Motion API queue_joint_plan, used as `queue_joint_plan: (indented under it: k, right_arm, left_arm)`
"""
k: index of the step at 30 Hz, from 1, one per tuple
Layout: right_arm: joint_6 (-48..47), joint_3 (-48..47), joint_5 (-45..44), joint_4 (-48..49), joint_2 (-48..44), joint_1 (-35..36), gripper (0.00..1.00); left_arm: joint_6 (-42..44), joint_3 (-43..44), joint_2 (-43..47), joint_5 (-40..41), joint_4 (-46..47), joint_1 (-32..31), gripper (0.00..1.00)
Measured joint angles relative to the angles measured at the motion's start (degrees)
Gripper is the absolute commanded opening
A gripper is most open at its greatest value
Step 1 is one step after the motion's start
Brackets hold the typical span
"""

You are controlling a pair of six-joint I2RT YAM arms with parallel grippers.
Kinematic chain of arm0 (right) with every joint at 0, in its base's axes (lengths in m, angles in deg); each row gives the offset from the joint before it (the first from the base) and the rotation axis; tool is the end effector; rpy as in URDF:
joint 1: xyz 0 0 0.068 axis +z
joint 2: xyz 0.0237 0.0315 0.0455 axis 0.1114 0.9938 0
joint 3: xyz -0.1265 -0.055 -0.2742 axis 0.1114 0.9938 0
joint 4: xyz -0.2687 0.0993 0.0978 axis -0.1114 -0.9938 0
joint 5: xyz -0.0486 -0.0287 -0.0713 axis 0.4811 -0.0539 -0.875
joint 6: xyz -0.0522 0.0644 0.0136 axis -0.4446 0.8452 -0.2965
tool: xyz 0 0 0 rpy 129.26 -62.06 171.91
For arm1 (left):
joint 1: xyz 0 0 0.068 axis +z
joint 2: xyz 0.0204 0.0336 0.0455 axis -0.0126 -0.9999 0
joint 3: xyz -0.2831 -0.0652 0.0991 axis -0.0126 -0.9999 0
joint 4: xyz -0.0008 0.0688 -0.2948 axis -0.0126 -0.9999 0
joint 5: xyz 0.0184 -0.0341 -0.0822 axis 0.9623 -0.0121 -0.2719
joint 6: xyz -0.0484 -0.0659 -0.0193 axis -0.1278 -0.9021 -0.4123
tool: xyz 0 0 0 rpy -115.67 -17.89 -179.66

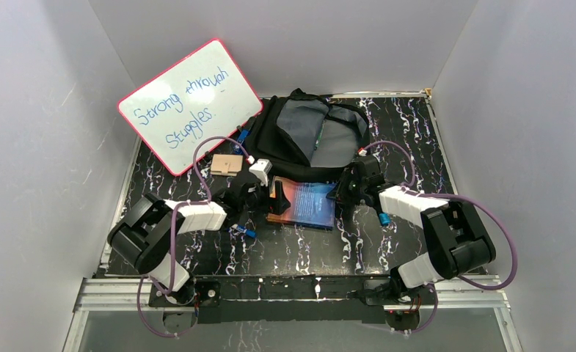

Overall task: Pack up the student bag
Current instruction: Pick up the book from the center of the board.

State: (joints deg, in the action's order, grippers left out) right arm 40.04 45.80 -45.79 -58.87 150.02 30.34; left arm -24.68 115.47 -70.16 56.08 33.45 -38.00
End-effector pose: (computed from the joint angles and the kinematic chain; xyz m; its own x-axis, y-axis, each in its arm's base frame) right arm 0.2985 0.1416 0.1356 -0.8050 0.3606 -0.4711 0.0757 0.8500 0.5213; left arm 0.2713 -0.2316 0.1374 -0.6437 -0.0598 -0.7629 0.4821 0.7425 -0.4650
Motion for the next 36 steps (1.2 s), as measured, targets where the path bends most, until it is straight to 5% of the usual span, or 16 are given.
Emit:
queue_joint_plan:
  k: [3,15,23,28,36]
  right_arm:
    - [-0.9,0.0,0.3,0.9,-0.1,-0.5,0.0]
    - [-1.7,0.0,0.2,-2.0,-3.2,0.0,0.0]
    - [-1.6,-0.1,0.9,-6.6,-7.6,0.9,0.0]
    - [-1.6,-0.1,1.1,-8.7,-9.6,1.0,0.0]
    - [-1.5,-1.6,1.6,-11.9,-11.5,1.0,0.0]
  left_arm:
    - [0.5,0.0,-0.3,0.2,0.4,0.3,0.82]
    - [1.8,0.7,0.1,2.0,-0.6,0.2,0.87]
    - [7.4,-0.1,17.4,5.6,-3.3,-0.8,0.87]
    - [17.9,-2.7,24.0,0.1,-1.6,-2.7,0.88]
    - [43.8,-8.1,24.6,-6.5,-3.7,-16.8,0.86]
